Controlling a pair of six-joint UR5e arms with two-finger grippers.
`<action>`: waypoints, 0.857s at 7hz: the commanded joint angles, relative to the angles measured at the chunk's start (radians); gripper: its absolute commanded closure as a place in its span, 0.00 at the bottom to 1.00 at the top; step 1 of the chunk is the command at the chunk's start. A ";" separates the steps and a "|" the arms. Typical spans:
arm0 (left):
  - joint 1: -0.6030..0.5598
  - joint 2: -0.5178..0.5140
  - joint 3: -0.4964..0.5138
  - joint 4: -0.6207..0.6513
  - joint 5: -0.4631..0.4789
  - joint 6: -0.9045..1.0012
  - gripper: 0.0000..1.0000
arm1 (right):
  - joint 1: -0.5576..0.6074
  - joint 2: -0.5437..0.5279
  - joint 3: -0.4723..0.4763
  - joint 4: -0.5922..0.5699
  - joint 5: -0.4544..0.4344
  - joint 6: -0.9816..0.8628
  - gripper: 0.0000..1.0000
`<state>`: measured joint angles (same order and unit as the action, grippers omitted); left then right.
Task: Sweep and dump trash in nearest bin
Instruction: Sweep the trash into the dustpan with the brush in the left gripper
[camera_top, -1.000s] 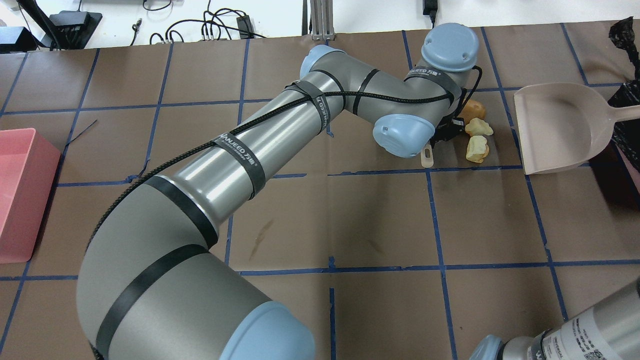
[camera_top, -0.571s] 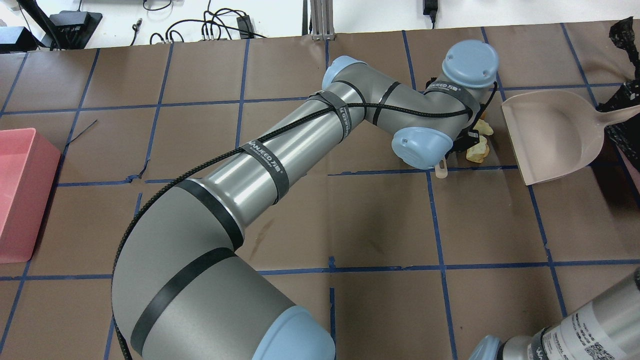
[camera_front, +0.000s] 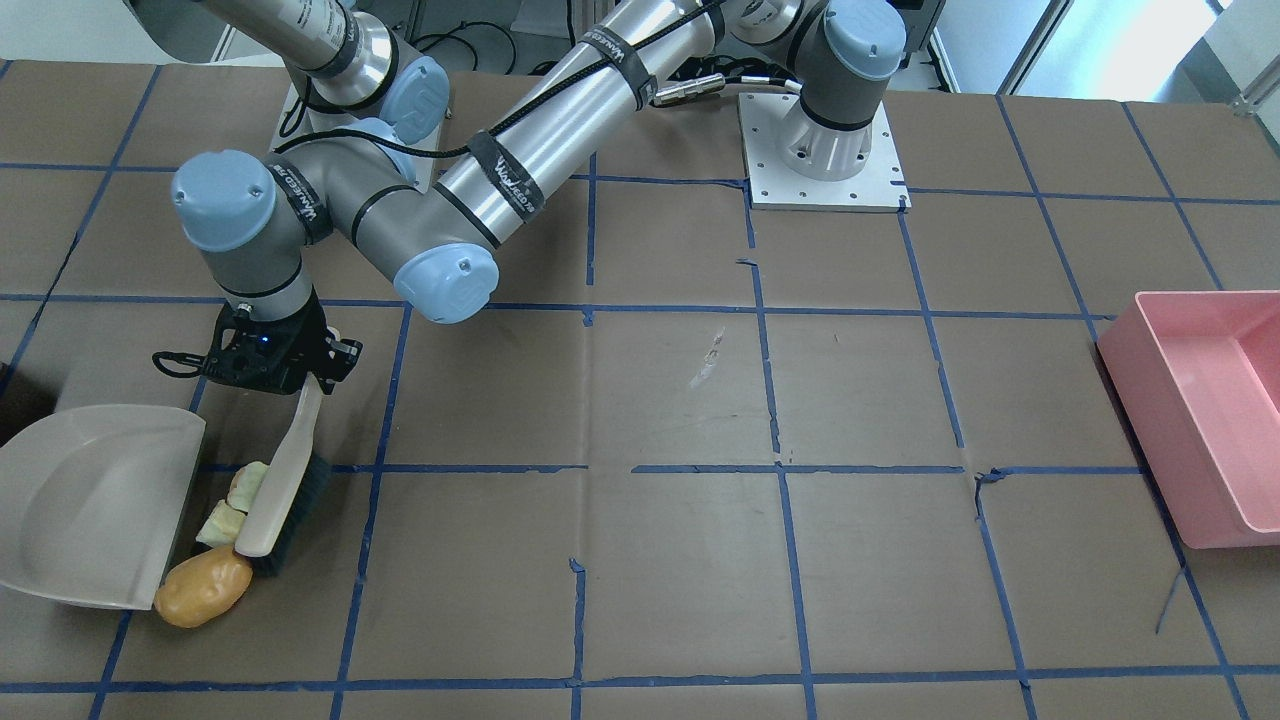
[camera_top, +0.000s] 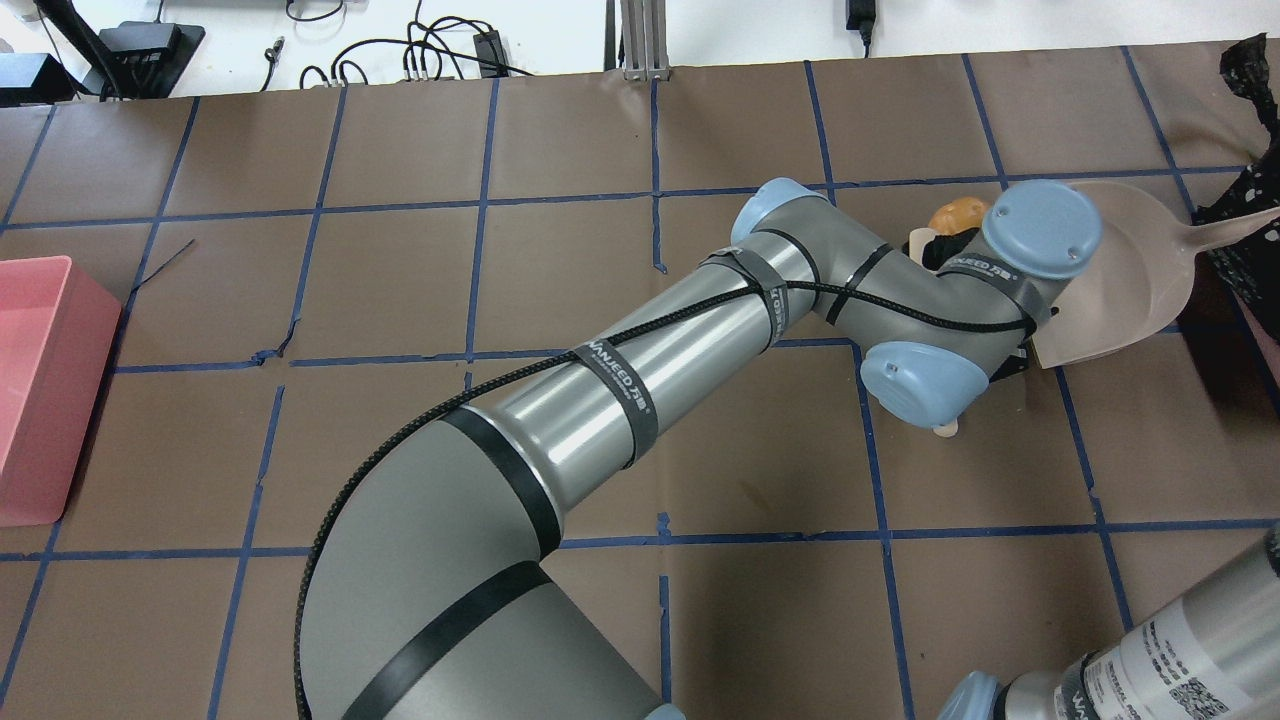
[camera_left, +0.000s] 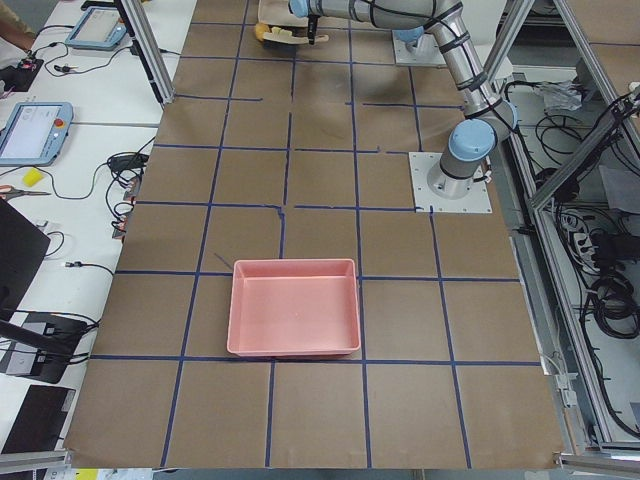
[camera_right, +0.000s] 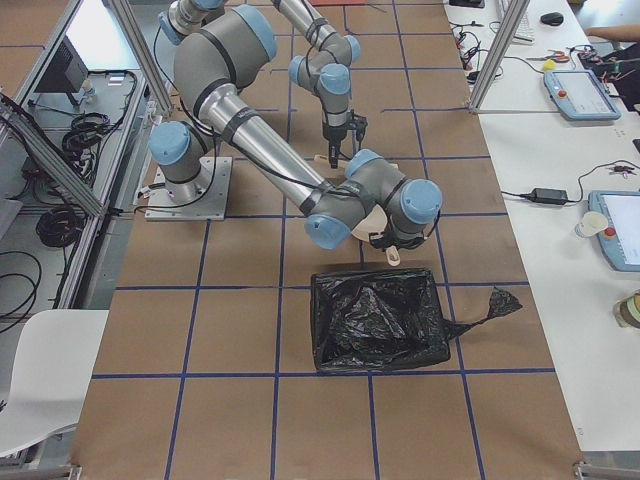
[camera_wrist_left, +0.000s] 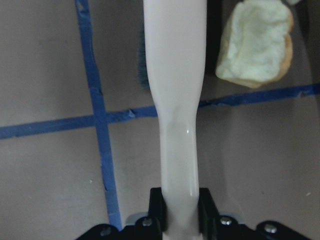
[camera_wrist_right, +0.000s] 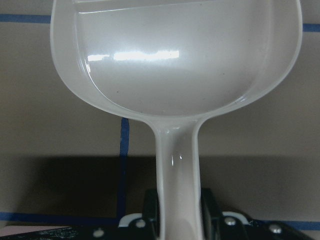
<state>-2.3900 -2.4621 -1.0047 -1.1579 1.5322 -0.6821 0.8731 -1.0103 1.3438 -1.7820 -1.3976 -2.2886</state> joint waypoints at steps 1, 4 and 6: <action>-0.038 -0.024 0.071 -0.011 0.003 -0.007 1.00 | 0.004 0.030 0.001 -0.034 0.032 0.087 1.00; -0.054 -0.055 0.171 -0.039 0.002 -0.008 1.00 | 0.056 0.052 0.001 -0.057 0.017 0.091 1.00; -0.074 -0.061 0.228 -0.046 0.002 -0.007 1.00 | 0.060 0.061 0.001 -0.059 0.008 0.077 1.00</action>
<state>-2.4541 -2.5188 -0.8112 -1.1999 1.5342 -0.6899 0.9266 -0.9567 1.3450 -1.8396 -1.3824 -2.2005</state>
